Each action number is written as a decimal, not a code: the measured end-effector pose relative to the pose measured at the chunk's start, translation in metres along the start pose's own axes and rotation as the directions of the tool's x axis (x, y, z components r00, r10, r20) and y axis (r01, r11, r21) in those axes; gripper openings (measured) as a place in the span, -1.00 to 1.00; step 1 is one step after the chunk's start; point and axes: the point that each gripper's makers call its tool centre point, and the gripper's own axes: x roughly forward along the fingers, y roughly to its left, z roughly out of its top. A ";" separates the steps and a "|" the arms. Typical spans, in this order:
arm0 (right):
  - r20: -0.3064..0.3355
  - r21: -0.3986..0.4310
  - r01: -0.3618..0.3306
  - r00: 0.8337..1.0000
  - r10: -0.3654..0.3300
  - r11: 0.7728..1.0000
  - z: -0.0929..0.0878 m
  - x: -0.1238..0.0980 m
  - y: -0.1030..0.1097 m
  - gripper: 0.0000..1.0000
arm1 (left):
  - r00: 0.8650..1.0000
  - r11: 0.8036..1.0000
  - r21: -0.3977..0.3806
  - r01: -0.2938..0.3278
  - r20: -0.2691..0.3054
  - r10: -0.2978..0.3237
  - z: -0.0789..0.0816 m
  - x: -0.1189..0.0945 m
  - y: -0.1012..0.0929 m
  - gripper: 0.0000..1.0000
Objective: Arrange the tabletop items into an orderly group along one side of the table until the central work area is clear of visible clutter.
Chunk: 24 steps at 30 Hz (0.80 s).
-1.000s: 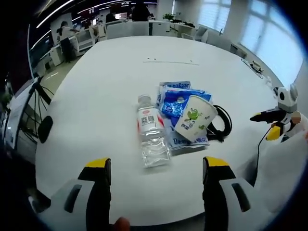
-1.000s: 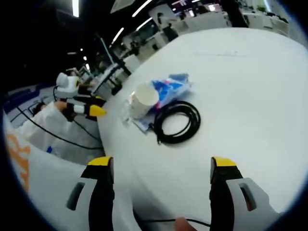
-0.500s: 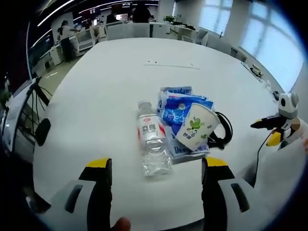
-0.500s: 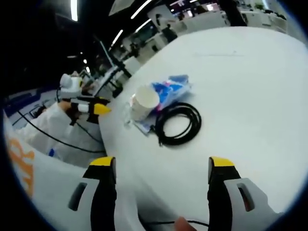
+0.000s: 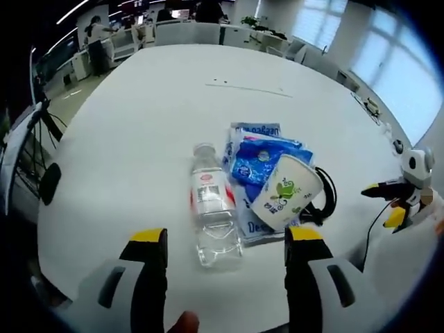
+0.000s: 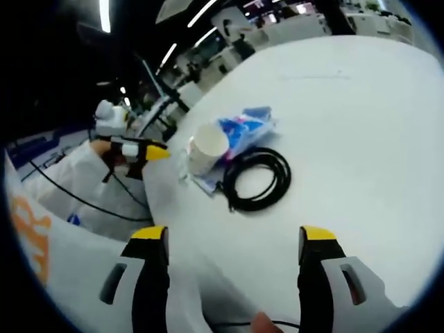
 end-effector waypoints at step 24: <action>0.036 0.104 -0.010 0.999 0.007 0.995 0.012 0.007 -0.013 0.39 | 0.997 0.993 -0.093 -0.074 0.025 0.077 0.042 0.034 0.031 0.30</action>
